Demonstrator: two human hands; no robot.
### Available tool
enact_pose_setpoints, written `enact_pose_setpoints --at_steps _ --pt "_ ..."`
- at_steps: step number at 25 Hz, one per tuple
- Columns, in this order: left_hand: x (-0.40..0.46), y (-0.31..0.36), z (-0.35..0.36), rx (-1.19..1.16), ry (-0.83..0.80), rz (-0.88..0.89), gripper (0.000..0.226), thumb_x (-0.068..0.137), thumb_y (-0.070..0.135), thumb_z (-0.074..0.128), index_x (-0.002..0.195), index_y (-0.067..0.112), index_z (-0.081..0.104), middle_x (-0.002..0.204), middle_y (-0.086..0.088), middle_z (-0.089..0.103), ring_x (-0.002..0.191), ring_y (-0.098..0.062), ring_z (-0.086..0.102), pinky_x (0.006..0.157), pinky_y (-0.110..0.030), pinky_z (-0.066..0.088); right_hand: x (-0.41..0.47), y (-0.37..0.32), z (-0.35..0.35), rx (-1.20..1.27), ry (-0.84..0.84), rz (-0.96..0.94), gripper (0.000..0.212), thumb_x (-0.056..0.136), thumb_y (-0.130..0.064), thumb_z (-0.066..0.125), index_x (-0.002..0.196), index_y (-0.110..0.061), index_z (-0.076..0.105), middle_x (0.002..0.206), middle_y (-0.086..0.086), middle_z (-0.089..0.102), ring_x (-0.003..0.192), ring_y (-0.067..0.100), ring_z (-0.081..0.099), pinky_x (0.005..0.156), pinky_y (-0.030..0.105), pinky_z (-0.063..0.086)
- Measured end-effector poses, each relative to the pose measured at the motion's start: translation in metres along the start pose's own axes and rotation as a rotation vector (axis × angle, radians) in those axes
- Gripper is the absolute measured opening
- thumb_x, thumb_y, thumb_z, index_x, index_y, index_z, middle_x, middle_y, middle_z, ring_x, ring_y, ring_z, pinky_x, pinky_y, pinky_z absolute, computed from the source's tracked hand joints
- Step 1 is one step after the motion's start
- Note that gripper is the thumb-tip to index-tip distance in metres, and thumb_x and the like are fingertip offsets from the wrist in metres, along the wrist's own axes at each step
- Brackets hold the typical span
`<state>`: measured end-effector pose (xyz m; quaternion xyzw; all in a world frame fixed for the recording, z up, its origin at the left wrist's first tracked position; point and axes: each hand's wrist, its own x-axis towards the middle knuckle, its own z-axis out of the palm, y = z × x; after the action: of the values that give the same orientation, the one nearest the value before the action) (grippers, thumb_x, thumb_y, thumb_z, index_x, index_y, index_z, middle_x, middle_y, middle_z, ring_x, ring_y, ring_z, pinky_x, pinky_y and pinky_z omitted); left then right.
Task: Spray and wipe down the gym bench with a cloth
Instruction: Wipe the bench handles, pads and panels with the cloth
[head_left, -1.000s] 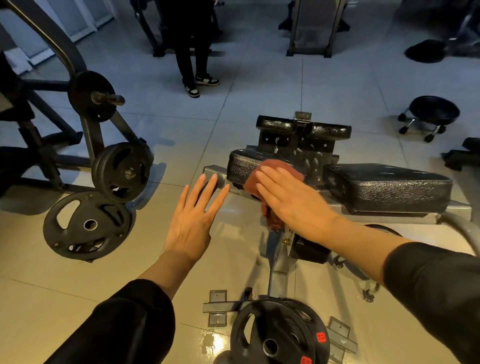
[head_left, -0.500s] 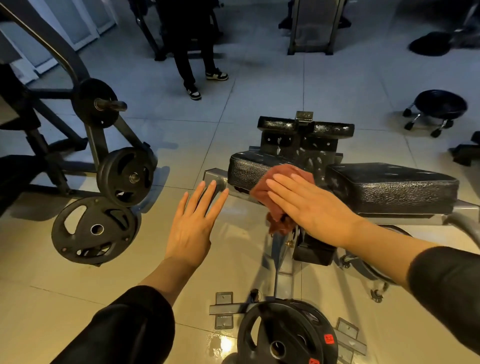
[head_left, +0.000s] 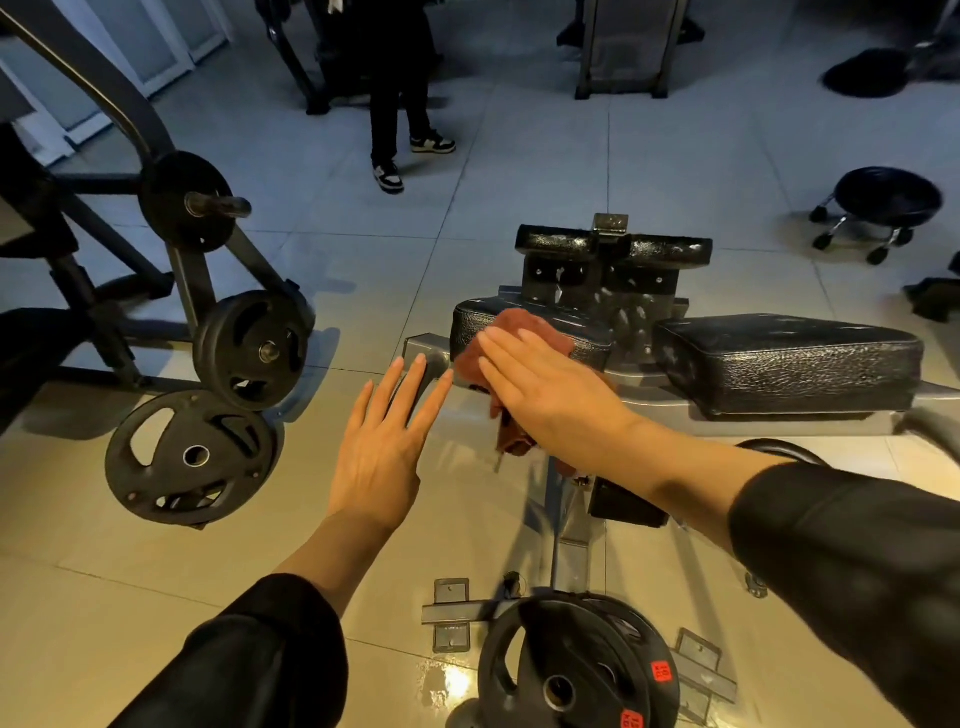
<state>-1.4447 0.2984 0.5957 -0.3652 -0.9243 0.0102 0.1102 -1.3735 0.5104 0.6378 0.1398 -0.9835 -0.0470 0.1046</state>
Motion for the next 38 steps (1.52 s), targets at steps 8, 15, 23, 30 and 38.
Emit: enact_pose_setpoints --at_steps 8,15,23,30,38 --pt "0.001 -0.003 0.001 -0.026 0.039 -0.007 0.105 0.068 -0.016 0.065 0.154 0.022 0.019 0.161 -0.009 0.014 0.148 -0.03 0.005 0.119 -0.045 0.01 0.051 -0.009 0.002 -0.091 -0.066 -0.108 0.077 0.094 -0.009 0.057 0.154 -0.008 0.008 0.161 0.014 -0.002 0.148 0.031 -0.007 0.117 0.042 -0.009" --pt "0.0 -0.005 0.005 -0.045 0.025 -0.02 0.109 0.067 -0.004 0.081 0.153 0.021 0.02 0.158 -0.011 0.02 0.147 -0.031 0.013 0.115 -0.047 0.02 -0.004 0.025 0.002 -0.124 -0.049 -0.092 0.088 0.078 -0.006 0.076 0.15 -0.007 0.027 0.158 0.014 0.021 0.146 0.033 0.016 0.118 0.048 0.02" --pt "0.0 -0.002 -0.003 -0.029 0.032 -0.001 0.099 0.072 0.0 0.078 0.152 0.019 0.024 0.156 -0.015 0.025 0.145 -0.034 0.019 0.114 -0.05 0.025 -0.061 0.037 0.001 -0.087 -0.07 -0.007 0.089 0.058 0.002 0.085 0.139 -0.003 0.047 0.148 0.017 0.041 0.137 0.034 0.039 0.11 0.048 0.033" --pt "0.001 0.032 -0.03 -0.223 0.217 0.076 0.073 0.09 0.051 0.056 0.148 0.011 0.034 0.154 -0.011 0.031 0.147 -0.025 0.018 0.121 -0.043 0.01 -0.08 0.015 -0.034 0.279 0.051 0.09 0.034 0.078 -0.003 0.068 0.11 -0.008 0.058 0.111 0.005 0.055 0.093 0.019 0.054 0.066 0.029 0.051" --pt "0.02 0.104 -0.067 -0.742 0.177 0.082 0.049 0.083 0.011 0.057 0.126 0.025 0.037 0.112 -0.004 0.051 0.088 -0.02 0.056 0.069 -0.046 0.052 -0.053 0.013 -0.051 0.42 0.179 0.02 0.034 0.092 -0.034 0.058 0.111 -0.006 0.052 0.109 0.01 0.051 0.081 0.014 0.044 0.059 0.027 0.038"
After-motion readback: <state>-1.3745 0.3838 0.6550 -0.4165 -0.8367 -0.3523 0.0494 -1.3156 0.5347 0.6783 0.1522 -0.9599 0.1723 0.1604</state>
